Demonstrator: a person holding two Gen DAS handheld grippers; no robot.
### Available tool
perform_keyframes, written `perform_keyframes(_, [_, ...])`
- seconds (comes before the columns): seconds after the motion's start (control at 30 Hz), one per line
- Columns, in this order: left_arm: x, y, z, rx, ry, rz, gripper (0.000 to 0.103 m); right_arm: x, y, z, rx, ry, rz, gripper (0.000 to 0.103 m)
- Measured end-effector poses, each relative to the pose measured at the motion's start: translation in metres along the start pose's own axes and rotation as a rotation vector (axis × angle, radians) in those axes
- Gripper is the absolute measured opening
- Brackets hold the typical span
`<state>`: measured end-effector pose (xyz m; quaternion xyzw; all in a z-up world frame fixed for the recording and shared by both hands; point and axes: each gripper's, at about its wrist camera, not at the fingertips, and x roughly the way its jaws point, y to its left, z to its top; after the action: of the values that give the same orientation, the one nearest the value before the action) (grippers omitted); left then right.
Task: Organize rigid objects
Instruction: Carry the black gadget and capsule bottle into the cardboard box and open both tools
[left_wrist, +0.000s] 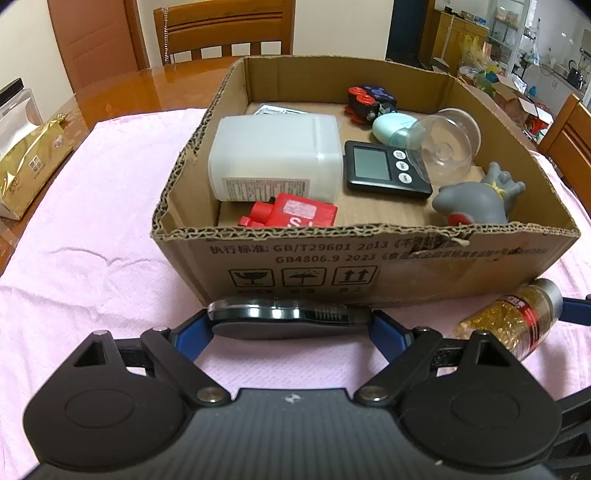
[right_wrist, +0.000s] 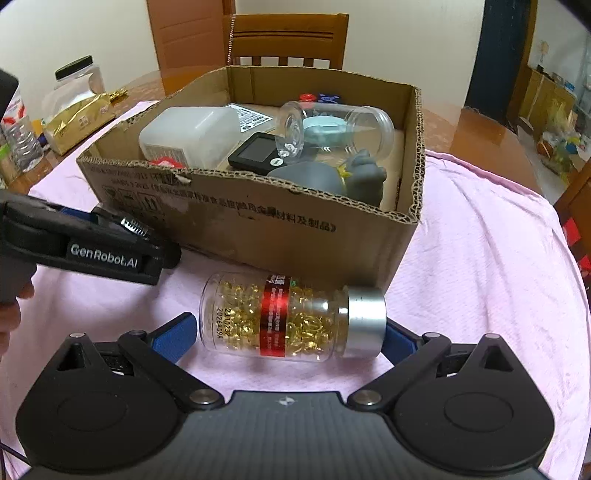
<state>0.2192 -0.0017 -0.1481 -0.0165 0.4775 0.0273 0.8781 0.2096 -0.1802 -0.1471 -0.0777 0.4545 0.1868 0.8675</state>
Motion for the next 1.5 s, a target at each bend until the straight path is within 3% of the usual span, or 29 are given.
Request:
perform_keyframes(0.17, [-0.001,0.002,0.001,0.017,-0.002,-0.011,0.09,0.0,0.001,0.002,0.014,0.003,-0.022,0.097])
perform_keyframes(0.73, [-0.003,-0.006,-0.004,0.139,-0.033,0.038,0.09,-0.002,-0.001,0.003,0.018,0.013,-0.003,0.097])
perform_keyframes(0.97, [-0.011,0.001,0.0,0.14,-0.024,-0.01,0.09,-0.008,0.002,0.004,-0.016,0.015,0.021,0.096])
perform_keyframes(1.23, [-0.035,0.006,0.007,0.215,-0.007,-0.064,0.089,-0.019,0.0,0.009,-0.065,0.052,0.067,0.096])
perform_keyframes(1.5, [-0.073,0.015,0.023,0.311,0.014,-0.111,0.089,-0.061,-0.002,0.033,-0.139,0.043,0.144,0.096])
